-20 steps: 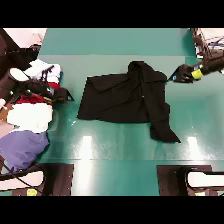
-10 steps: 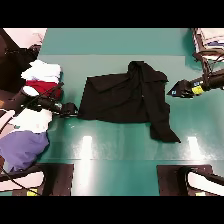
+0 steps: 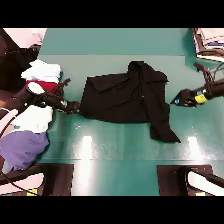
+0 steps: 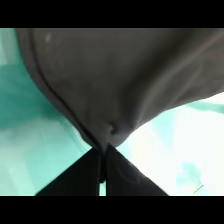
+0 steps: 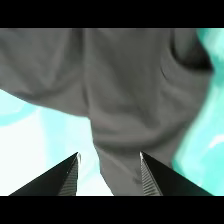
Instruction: Fold the shirts.
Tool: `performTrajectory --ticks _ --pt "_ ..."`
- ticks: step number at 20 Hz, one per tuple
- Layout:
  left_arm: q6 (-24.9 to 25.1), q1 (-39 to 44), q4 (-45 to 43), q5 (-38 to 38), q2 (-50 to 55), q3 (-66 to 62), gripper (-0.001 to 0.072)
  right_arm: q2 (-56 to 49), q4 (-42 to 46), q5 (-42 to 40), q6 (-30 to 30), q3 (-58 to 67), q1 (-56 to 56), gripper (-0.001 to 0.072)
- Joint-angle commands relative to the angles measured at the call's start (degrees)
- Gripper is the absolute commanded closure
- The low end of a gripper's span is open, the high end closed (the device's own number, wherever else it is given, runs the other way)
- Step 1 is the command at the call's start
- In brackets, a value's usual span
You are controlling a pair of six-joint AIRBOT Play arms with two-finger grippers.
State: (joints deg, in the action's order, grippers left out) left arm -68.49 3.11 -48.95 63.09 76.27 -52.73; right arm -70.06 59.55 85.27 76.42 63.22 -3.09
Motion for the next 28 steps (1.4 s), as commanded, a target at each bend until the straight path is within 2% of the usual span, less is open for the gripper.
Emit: performTrajectory --ticks 1,3,6,10,11,12,13,15,16,21,24,28 --pt "-0.5 0.2 -0.3 0.5 -3.2 -4.4 0.0683 3.2 0.5 -2.1 0.1 -10.3 -5.5 0.0247" --pt "-0.5 0.2 0.1 0.4 -4.2 -4.9 0.0683 3.7 -0.1 -2.5 0.0 -16.6 -8.6 0.0113" --pt "-0.5 0.2 0.1 0.7 -4.2 -4.8 0.0683 3.6 -2.4 -4.0 -0.9 -23.5 -8.8 0.013" --pt "-0.6 0.2 0.1 1.0 -4.2 -4.8 0.0682 3.6 -4.8 -10.1 -1.6 -27.1 -4.2 0.015" --pt "-0.6 0.2 0.1 1.1 -4.2 -4.8 0.0683 3.6 -5.0 -11.5 -1.6 -27.1 -2.8 0.0219" --pt "-0.6 0.2 0.1 1.1 -4.2 -4.8 0.0682 3.6 -5.6 -12.4 -1.6 -27.1 -1.7 0.0232" --pt "-0.6 0.2 0.1 1.6 -4.2 -4.8 0.0682 3.6 -5.8 -13.2 -1.6 -27.1 -0.9 0.03" --pt "-0.6 0.2 -0.4 3.2 -4.3 -4.8 0.0683 3.8 -5.8 -13.1 -1.6 -27.1 -0.6 0.0646" --pt "-0.6 0.0 -0.9 3.8 -4.7 -5.0 0.0683 4.6 -5.5 -13.0 -1.7 -27.1 -0.7 0.07" --pt "-3.8 -7.9 -0.9 7.2 -9.5 -14.4 0.0683 14.5 -5.6 -11.0 -1.2 -15.5 -6.6 0.0701" --pt "-5.2 -11.8 -0.3 9.5 -13.7 -24.7 0.0683 18.6 -6.0 -12.1 -1.2 -2.6 -8.6 0.0701" --pt "-6.6 -12.3 1.0 8.2 -19.8 -41.0 0.0683 20.6 -5.8 -15.8 -0.3 18.2 -8.6 0.0701"
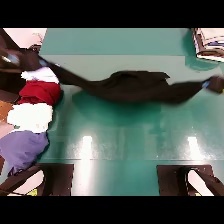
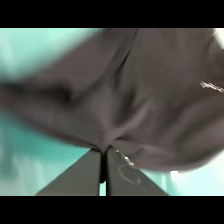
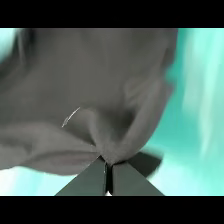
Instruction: Fold the shirts.
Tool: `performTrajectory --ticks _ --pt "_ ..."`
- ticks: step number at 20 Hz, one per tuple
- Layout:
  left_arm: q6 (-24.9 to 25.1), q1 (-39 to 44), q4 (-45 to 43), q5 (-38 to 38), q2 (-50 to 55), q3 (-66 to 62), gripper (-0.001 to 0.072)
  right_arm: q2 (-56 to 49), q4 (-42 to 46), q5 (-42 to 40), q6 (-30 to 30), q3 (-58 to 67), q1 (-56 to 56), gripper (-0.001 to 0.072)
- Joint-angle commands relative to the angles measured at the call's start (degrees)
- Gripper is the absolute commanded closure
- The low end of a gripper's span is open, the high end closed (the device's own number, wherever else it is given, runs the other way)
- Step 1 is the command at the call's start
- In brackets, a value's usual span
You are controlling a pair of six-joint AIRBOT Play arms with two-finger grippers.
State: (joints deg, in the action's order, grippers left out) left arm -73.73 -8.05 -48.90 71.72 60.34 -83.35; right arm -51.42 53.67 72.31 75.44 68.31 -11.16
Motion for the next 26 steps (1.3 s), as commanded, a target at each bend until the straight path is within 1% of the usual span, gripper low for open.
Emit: performTrajectory --ticks 1,5,6,7,9,12,14,16,17,20,23,26 --pt "-1.3 -1.2 1.0 -1.2 -5.1 -14.8 0.0683 2.0 0.1 -3.0 0.7 18.3 -0.5 0.07" --pt "-1.6 -1.2 1.2 -3.3 -8.2 -31.7 0.0682 2.0 0.5 -3.9 0.7 37.8 -0.5 0.07" --pt "-2.3 -1.2 1.3 -3.6 -8.9 -35.3 0.0682 2.0 0.5 -4.4 0.7 41.9 -0.5 0.07" --pt "-3.1 -1.2 1.4 -4.1 -10.0 -37.7 0.0683 2.0 0.8 -4.6 0.7 45.4 -0.5 0.07" --pt "-4.1 -1.2 1.4 -6.4 -13.1 -38.8 0.0682 2.1 4.1 -4.6 1.2 51.3 -0.5 0.0701" --pt "-4.3 -1.2 1.2 -6.3 -17.4 -38.8 0.0683 3.5 11.5 -3.2 5.0 54.4 -0.5 0.0701" --pt "-4.4 -1.2 -1.9 -4.3 -18.5 -38.6 0.0683 5.6 14.5 -3.5 6.1 50.6 -0.5 0.0702" --pt "-8.9 -1.2 -7.9 -2.5 -18.5 -34.0 0.0683 5.8 14.1 -2.9 6.2 45.4 -0.5 0.0702" --pt "-9.5 -1.2 -8.8 -2.0 -18.3 -29.4 0.0683 4.4 13.0 -1.2 6.2 43.8 -0.5 0.0702" --pt "-9.4 -1.1 -6.4 1.0 -14.3 -14.5 0.0683 -4.3 10.9 8.2 6.2 41.4 1.0 0.0702" --pt "-8.3 1.2 -6.2 1.5 -6.3 0.3 0.0683 -15.7 10.9 16.2 6.2 38.7 5.2 0.0702" --pt "-4.9 4.9 -6.4 -0.8 4.7 9.4 0.0683 -26.7 11.0 18.1 6.2 35.1 8.8 0.0702"
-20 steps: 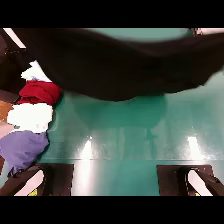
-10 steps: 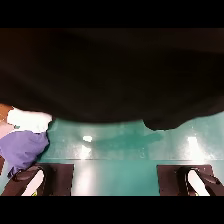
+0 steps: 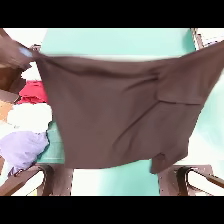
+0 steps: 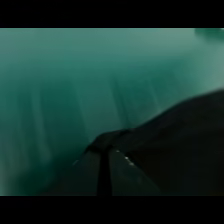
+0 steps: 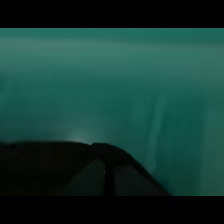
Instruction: Fold the shirts.
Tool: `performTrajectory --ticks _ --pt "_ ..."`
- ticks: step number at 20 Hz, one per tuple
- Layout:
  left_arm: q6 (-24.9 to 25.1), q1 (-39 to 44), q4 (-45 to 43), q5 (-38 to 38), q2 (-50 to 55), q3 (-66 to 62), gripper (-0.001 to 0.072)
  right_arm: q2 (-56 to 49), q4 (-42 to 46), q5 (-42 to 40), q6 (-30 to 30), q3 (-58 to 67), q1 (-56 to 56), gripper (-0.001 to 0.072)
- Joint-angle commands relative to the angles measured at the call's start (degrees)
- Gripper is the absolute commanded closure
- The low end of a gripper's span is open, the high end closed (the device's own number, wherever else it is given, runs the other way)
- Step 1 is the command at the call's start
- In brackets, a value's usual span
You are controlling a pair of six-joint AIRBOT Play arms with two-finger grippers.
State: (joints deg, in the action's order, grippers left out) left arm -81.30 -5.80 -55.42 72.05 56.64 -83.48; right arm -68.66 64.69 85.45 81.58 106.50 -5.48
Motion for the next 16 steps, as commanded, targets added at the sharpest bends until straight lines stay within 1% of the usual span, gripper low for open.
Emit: performTrajectory --ticks 1,2,3,6,7,9,10,13,15,16 --pt "4.0 3.4 0.0 -3.4 12.9 10.6 0.0683 -12.9 0.0 4.5 0.0 -4.1 3.7 0.0702" --pt "4.2 3.4 0.3 -6.1 17.2 10.6 0.0682 -16.6 0.0 3.4 0.0 -5.0 4.1 0.0702" --pt "4.2 3.3 0.5 -10.4 21.0 10.6 0.0683 -19.6 -0.1 1.9 0.0 -5.5 4.1 0.0702" --pt "4.2 3.3 1.8 -24.4 27.3 10.5 0.0683 -27.7 -0.1 -5.1 0.0 -4.0 3.3 0.0702" --pt "5.1 3.3 3.9 -28.5 28.2 10.5 0.0682 -29.7 0.0 -7.7 0.0 -2.8 3.3 0.0702" --pt "8.7 3.3 8.0 -35.0 28.5 10.5 0.0683 -32.5 -0.1 -11.5 0.0 -0.2 2.8 0.0702" --pt "10.8 3.3 10.0 -37.0 28.5 10.4 0.0683 -33.6 -0.1 -13.0 0.0 1.3 2.6 0.0702" --pt "16.0 3.3 10.4 -37.2 28.5 7.6 0.0683 -34.6 0.5 -15.4 0.0 4.5 1.9 0.0702" --pt "18.9 3.3 10.3 -34.1 28.5 4.9 0.0682 -34.6 2.4 -14.2 -0.1 6.0 1.6 0.0702" --pt "19.6 3.3 10.2 -31.6 28.5 4.1 0.0683 -34.4 3.5 -12.2 -0.5 5.9 1.3 0.0702"
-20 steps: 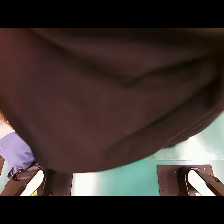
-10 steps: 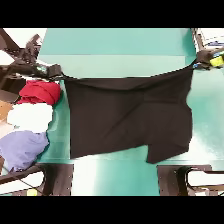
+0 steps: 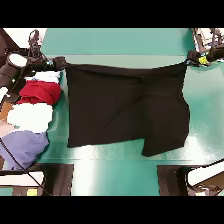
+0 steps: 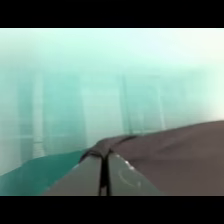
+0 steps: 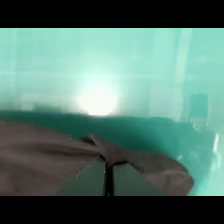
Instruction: Fold the shirts.
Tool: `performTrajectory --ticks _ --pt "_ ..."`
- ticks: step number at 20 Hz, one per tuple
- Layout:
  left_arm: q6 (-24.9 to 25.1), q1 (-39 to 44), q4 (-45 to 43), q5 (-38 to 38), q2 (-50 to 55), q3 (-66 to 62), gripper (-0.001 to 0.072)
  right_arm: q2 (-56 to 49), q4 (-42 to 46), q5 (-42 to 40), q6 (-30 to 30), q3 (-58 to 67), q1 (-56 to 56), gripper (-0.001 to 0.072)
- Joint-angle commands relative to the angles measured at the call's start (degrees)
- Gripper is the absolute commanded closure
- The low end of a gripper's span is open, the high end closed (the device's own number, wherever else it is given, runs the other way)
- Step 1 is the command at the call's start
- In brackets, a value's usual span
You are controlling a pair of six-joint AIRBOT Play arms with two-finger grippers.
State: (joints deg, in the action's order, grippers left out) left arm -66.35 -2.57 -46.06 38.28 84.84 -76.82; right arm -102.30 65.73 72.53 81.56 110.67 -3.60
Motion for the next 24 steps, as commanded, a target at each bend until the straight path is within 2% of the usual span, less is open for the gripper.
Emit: performTrajectory --ticks 1,3,6,10,13,15,16,17,18,21,24 --pt "4.9 0.0 0.7 5.4 0.3 -2.6 0.0683 -0.3 3.9 3.3 -1.2 0.5 -0.6 0.0702" --pt "4.9 0.0 -2.0 12.3 0.8 -1.7 0.0683 1.5 6.5 5.8 -1.7 -4.4 -0.6 0.0702" --pt "4.8 0.0 -5.2 16.9 0.9 2.0 0.0683 6.1 6.4 3.8 -1.7 -15.0 -0.6 0.0702" --pt "1.6 0.0 -8.1 16.8 0.9 7.7 0.0682 11.2 6.3 -0.1 -1.7 -27.0 -0.3 0.0701" --pt "1.0 0.0 -8.4 17.2 0.9 8.7 0.0681 13.3 5.9 -1.8 -1.7 -33.1 -0.3 0.0701" --pt "-2.4 0.0 -8.4 18.2 0.9 8.7 0.0678 14.3 4.4 -2.5 -1.7 -35.6 -0.3 0.07" --pt "-2.5 0.0 -8.4 19.1 0.9 8.7 0.0445 14.5 2.9 -1.9 -1.6 -35.8 -0.4 0.0688" --pt "-3.1 0.0 -8.5 20.5 0.7 8.7 0.0185 14.5 1.2 -0.3 -1.6 -35.2 -0.9 0.0505" --pt "-4.4 -0.3 -9.5 22.6 0.3 8.4 0.0167 14.5 -0.3 2.2 -1.6 -34.2 -1.6 0.0325" --pt "-5.2 -3.6 -10.4 32.0 -2.7 8.1 0.0168 16.1 -3.8 12.4 -3.5 -31.2 -5.3 0.0325" --pt "-5.2 -6.8 -12.1 36.9 -9.9 15.4 0.0168 23.3 -7.8 13.5 -4.8 -37.1 -9.8 0.0326"
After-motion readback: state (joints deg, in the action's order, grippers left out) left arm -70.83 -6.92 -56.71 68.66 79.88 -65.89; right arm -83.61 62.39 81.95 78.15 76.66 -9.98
